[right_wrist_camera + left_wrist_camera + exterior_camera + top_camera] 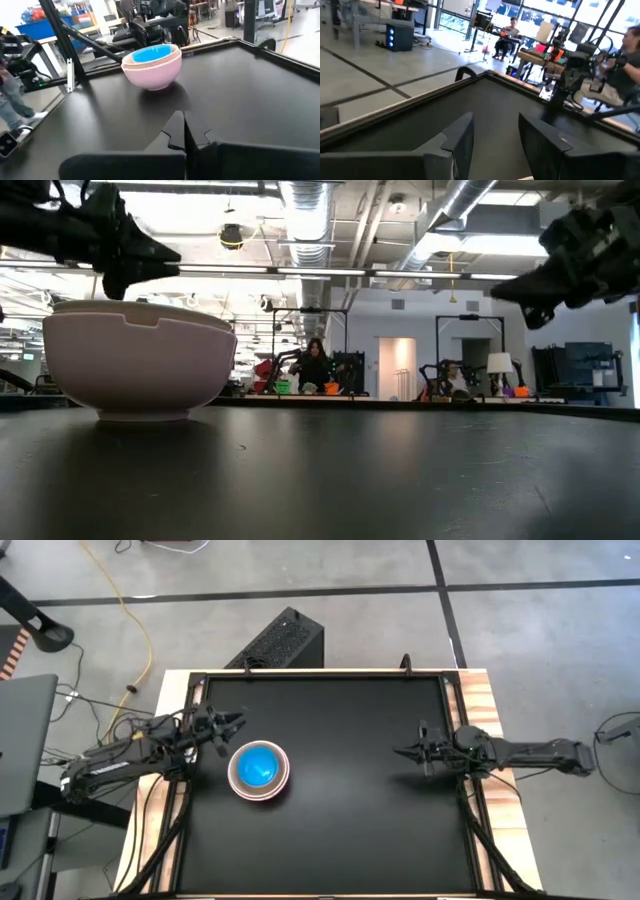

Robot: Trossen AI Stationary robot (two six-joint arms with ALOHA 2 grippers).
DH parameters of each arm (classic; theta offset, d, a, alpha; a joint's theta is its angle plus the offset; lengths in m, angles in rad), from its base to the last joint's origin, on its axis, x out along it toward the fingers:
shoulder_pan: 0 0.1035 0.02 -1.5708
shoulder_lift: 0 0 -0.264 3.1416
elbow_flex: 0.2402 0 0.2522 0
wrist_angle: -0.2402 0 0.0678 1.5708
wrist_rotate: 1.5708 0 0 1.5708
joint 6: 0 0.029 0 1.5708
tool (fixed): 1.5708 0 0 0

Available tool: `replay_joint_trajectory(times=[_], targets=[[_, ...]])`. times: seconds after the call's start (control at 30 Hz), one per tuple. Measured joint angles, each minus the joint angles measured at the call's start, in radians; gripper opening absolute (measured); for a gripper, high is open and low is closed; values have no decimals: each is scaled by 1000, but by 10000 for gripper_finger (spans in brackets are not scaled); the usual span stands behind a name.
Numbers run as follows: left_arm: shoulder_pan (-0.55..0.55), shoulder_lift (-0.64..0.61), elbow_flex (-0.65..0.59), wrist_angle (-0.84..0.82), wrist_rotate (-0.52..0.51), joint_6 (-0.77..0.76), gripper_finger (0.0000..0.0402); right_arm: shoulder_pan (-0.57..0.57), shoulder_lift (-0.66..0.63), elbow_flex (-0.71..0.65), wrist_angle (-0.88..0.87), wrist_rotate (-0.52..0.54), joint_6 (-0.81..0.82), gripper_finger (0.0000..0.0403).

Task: Nest bowls inside each other
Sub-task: Return to Home Position

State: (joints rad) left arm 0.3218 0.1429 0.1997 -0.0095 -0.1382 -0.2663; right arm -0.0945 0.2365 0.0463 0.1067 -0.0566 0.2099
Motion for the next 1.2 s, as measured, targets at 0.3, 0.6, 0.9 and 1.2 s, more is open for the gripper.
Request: replay_joint_trajectory(times=[0.3, 0.6, 0.9, 1.2], targets=[[0, 0, -112, 121, -33, -34, 144, -35, -55, -38, -31, -103, -21, 0], [1, 1, -189, 205, -112, -13, 144, -60, -55, -39, -6, -128, -36, 0], [1, 0, -189, 187, -112, 108, 144, -60, -55, -40, -44, -122, -35, 0], [1, 2, -189, 67, -110, 126, 144, -60, -55, -40, -45, -121, -35, 0]])
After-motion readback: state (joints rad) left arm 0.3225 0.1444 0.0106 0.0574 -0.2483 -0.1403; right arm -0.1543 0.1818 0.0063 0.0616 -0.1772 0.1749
